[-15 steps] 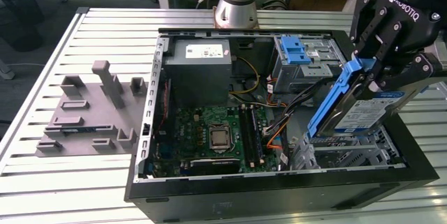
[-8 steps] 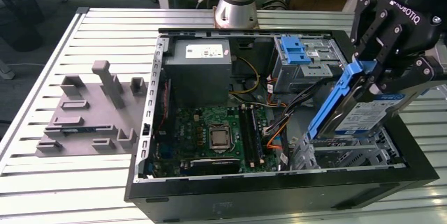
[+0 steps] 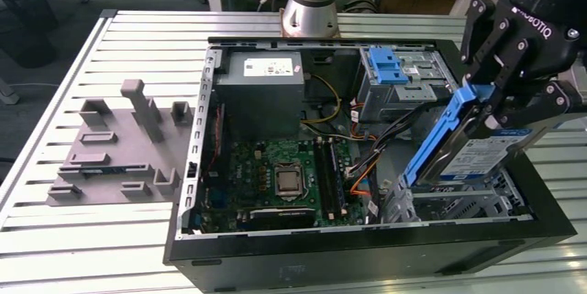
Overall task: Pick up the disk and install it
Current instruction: 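Insert the disk into the insertion slot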
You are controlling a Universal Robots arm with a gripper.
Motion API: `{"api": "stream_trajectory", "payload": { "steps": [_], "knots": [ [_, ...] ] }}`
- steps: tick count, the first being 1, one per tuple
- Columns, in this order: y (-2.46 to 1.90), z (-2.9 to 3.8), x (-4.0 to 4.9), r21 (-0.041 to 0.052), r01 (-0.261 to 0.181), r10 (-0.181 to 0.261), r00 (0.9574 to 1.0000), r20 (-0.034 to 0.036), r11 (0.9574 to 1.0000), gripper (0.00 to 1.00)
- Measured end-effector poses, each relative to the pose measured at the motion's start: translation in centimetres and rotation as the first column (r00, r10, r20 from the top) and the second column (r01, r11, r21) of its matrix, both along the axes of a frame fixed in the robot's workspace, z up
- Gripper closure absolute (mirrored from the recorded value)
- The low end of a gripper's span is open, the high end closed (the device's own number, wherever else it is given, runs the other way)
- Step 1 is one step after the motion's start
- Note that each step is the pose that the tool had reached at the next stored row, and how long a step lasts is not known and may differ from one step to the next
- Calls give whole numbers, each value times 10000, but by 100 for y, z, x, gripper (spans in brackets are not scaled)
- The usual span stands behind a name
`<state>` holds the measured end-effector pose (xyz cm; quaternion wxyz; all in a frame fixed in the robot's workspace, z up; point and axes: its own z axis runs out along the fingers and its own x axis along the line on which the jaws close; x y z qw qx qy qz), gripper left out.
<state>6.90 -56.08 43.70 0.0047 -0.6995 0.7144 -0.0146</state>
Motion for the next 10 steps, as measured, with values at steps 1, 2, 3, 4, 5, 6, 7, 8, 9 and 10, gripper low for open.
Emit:
{"api": "stream_trajectory", "payload": {
  "steps": [1,2,3,4,5,6,7,8,9,10],
  "knots": [
    [-2,-4,0,1,0,0,10000,2,10000,64],
    [-4,-7,0,0,0,0,10000,2,10000,64],
    [-5,-10,0,-1,0,0,10000,3,10000,64],
    [-7,-14,0,1,0,0,10000,3,10000,64],
    [-8,-17,0,1,0,0,10000,4,10000,64],
    [-9,-20,0,1,0,0,10000,4,10000,64],
    [-10,-23,0,1,0,0,10000,5,10000,64],
    [-11,-27,0,2,1,-1,10000,6,10000,64],
    [-12,-31,0,2,0,0,10000,7,10000,64],
    [-12,-35,0,0,0,0,10000,8,10000,64]
  ]
}}
